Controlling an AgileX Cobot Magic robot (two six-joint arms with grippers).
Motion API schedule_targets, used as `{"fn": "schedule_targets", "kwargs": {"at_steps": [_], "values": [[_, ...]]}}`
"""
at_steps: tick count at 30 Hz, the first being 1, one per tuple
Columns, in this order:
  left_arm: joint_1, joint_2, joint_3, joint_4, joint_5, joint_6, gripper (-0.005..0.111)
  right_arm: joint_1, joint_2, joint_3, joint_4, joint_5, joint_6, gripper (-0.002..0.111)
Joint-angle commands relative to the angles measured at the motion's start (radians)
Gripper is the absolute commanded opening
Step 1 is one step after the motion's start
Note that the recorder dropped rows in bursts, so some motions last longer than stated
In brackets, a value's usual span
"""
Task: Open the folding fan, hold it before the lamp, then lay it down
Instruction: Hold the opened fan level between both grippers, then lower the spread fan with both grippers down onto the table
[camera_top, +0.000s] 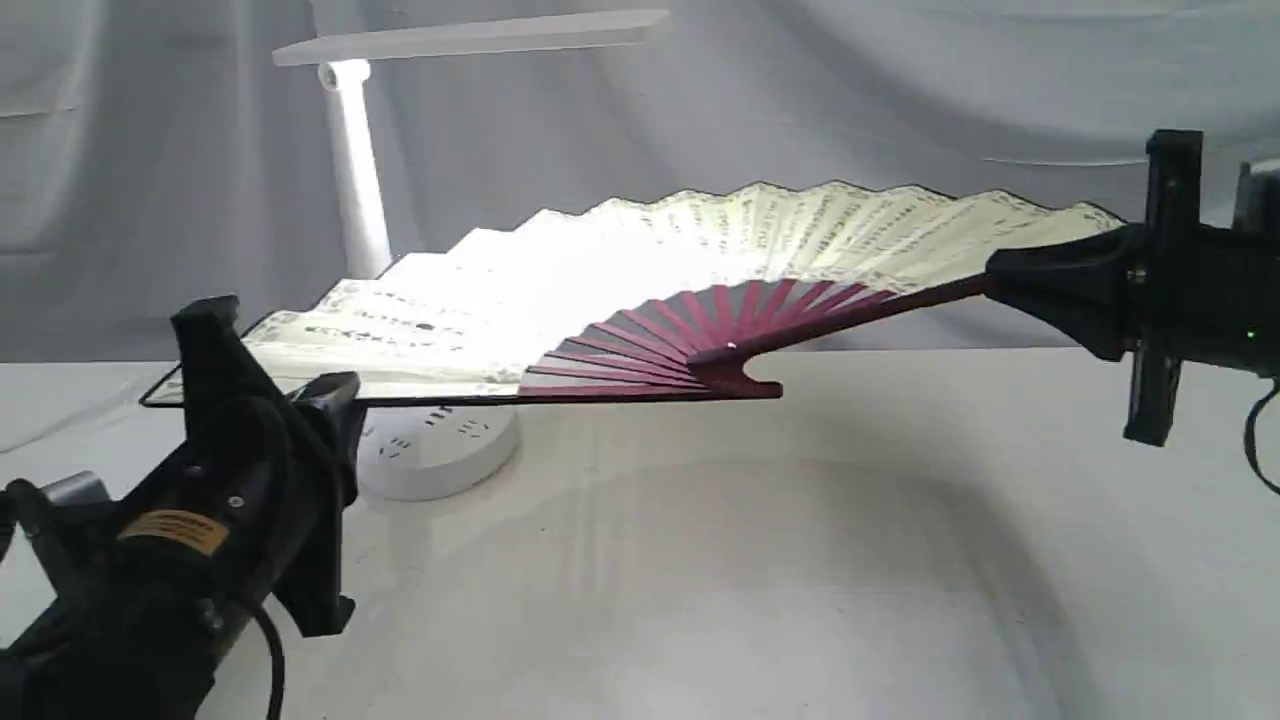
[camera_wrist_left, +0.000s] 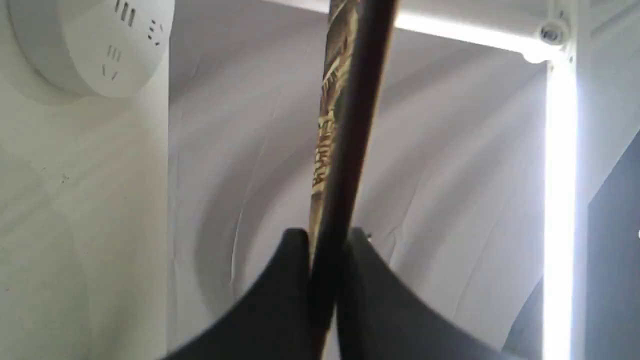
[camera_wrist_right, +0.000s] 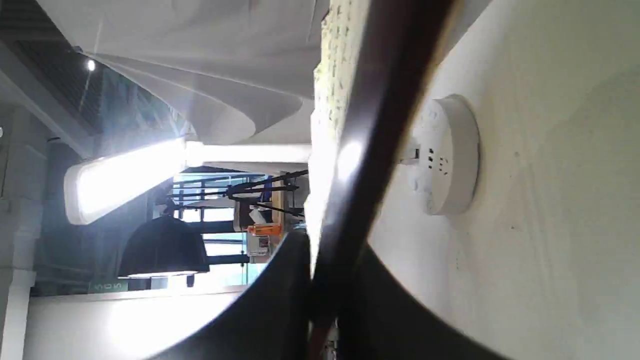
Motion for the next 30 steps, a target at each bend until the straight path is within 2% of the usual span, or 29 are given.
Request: {"fn": "schedule_targets", "kwargs": {"at_steps": [1, 4, 12, 20, 30], "values": [[0.003, 0.037, -0.045, -0.031, -0.018, -0.040, 0.000, -0.051, 0.022, 0.002, -0.039, -0.042, -0.038, 0.000], [0.003, 0.078, -0.093, -0.028, 0.047, -0.040, 0.000, -0.074, 0.036, 0.002, -0.073, -0.047, -0.046, 0.000], [0.001, 0.180, -0.177, 0.048, 0.051, -0.087, 0.000, -0.161, 0.101, 0.004, -0.128, -0.034, -0.054, 0.000], [-0.067, 0.304, -0.267, -0.017, 0.065, -0.087, 0.000, -0.234, 0.155, 0.025, -0.160, -0.028, -0.064, 0.000], [-0.078, 0.411, -0.331, -0.013, 0.065, -0.088, 0.000, -0.290, 0.242, 0.025, -0.179, -0.033, -0.085, 0.000]]}}
